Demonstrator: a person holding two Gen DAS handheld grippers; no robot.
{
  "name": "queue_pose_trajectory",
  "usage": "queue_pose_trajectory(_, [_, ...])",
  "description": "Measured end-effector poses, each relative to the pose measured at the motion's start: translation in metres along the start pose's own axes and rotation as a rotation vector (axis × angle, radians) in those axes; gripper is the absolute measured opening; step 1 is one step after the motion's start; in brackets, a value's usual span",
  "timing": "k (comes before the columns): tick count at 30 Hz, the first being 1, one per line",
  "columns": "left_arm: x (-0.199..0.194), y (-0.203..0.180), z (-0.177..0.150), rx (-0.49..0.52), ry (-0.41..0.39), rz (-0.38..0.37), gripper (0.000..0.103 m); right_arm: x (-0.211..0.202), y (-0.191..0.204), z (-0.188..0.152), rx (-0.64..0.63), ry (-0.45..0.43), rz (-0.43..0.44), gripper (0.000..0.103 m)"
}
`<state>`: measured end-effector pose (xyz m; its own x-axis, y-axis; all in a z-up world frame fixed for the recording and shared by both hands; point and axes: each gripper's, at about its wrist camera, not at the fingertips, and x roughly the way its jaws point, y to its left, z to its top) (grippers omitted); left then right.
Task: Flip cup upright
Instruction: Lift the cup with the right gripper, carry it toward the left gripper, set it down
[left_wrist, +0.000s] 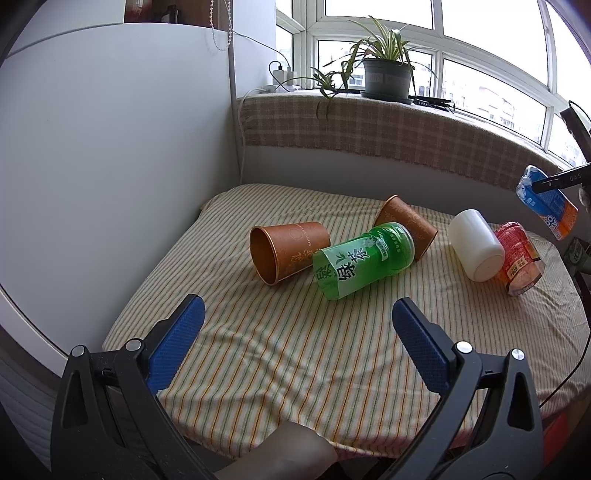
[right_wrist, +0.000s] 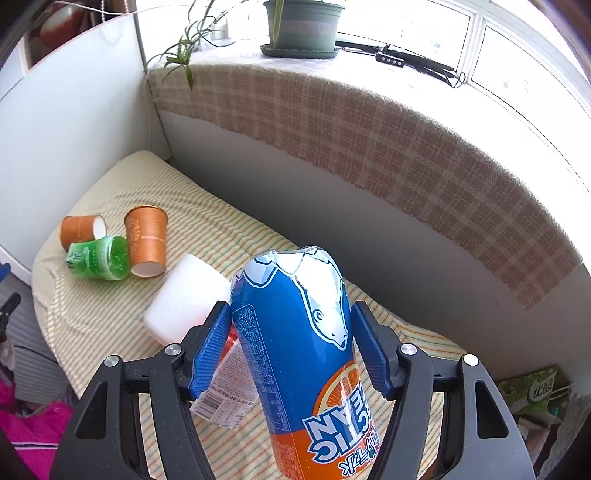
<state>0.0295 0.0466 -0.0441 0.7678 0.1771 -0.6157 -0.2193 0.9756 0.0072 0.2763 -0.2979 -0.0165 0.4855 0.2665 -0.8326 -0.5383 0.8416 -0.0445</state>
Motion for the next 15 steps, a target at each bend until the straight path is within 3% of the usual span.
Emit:
queue_pose_trajectory(6, [-0.013, 0.003, -0.003, 0.009, -0.022, -0.014, 0.103, -0.035, 0.058, -0.008, -0.091, -0.058, 0.056, 0.066])
queue_pose_trajectory(15, [-0.035, 0.013, -0.009, 0.016, -0.063, -0.031, 0.103, -0.027, 0.153, -0.032, -0.266, -0.037, 0.118, 0.066])
